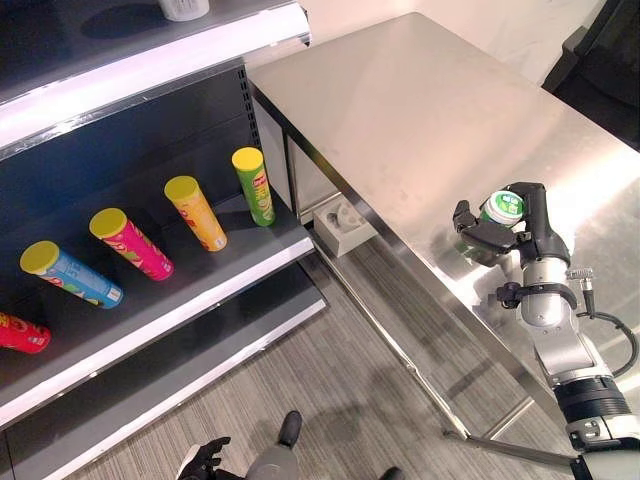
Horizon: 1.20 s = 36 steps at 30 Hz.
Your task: Put the goods on the table back onto the shelves and tidy them up.
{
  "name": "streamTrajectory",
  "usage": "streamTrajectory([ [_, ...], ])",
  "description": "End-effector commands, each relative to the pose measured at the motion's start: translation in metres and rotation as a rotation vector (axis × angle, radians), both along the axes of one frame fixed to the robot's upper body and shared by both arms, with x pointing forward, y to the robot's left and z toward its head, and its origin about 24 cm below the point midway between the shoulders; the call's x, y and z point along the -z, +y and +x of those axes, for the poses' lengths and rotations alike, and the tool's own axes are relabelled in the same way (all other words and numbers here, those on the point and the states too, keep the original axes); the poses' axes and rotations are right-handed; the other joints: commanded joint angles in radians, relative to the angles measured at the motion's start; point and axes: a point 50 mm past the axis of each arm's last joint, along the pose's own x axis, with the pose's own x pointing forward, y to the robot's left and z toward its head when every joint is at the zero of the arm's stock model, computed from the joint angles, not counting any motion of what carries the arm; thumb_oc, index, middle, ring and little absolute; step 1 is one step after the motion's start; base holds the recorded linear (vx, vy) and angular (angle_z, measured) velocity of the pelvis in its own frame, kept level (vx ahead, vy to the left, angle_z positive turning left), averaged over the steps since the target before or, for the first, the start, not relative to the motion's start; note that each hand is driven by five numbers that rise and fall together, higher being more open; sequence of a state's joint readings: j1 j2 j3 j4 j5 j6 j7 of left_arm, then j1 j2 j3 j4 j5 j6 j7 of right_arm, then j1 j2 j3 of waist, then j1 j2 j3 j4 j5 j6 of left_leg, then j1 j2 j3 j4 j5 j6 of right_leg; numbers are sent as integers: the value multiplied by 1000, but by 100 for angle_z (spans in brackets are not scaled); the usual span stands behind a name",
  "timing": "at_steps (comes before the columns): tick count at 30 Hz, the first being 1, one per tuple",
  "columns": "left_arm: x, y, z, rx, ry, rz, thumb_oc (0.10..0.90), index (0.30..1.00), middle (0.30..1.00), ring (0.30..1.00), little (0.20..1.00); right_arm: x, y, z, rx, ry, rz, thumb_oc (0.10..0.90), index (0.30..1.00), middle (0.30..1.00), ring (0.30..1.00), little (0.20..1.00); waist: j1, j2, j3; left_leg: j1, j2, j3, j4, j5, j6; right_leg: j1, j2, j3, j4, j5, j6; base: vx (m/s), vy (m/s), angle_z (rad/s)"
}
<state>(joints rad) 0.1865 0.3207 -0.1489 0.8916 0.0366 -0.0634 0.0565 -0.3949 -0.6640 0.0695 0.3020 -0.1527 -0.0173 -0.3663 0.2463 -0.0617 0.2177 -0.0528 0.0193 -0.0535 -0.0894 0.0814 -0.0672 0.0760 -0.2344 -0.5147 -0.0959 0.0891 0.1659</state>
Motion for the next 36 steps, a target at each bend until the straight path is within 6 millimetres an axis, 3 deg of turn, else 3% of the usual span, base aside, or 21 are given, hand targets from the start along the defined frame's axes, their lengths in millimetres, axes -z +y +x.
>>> streamTrajectory([
  [1,-4,9,4,24,-21,47,800,900,900,900,900,-68,0,-6,-38,-254,-137,400,300,300,300,300,8,-1,-66,5,17,72,2,-57,1,27,-41,6,50,-37,48,0,0,0],
  [11,-5,15,5,24,-12,60,800,900,900,900,900,-107,9,-26,-143,-415,-153,400,300,300,300,300,-22,-8,-87,28,29,89,2,-59,-5,36,-32,23,47,-45,41,-13,-27,-4],
  [18,-5,19,3,11,2,60,800,900,900,900,900,-135,14,-36,-194,-509,-191,408,312,312,312,312,-35,-8,-118,47,62,102,2,-48,-31,60,0,28,27,-63,24,-48,-87,-8],
  [19,-4,18,2,8,7,58,800,900,900,900,900,-135,14,-36,-191,-506,-195,648,672,672,672,672,-36,-8,-120,48,66,104,2,-47,-33,62,5,29,20,-63,22,-51,-63,-5],
  [20,-4,18,1,3,9,55,800,900,900,900,900,-135,14,-36,-187,-504,-200,800,900,900,900,900,-37,-6,-122,49,71,105,2,-46,-35,62,9,30,17,-64,20,-28,-63,-8],
  [26,1,12,-7,24,44,42,800,900,900,900,900,-122,6,-41,-167,-452,-217,800,900,900,900,900,-44,3,-128,55,83,108,2,-44,-43,71,25,28,14,-70,13,-8,-28,-3],
  [31,2,11,-10,25,53,40,800,900,900,900,900,-94,3,-47,-173,-340,-227,800,900,900,900,900,-60,6,-121,58,82,116,2,-49,-41,70,22,28,17,-65,16,3,10,1],
  [32,2,11,-11,23,52,42,800,900,900,900,900,-80,-1,-48,-150,-283,-246,800,900,900,900,900,-66,6,-117,60,81,120,2,-52,-39,69,17,28,18,-60,19,8,33,-1],
  [36,2,11,-10,29,45,42,800,900,900,900,900,-63,-9,-47,-96,-220,-253,800,900,900,900,900,-69,4,-108,58,77,121,2,-54,-35,61,12,28,20,-55,23,2,17,-1],
])
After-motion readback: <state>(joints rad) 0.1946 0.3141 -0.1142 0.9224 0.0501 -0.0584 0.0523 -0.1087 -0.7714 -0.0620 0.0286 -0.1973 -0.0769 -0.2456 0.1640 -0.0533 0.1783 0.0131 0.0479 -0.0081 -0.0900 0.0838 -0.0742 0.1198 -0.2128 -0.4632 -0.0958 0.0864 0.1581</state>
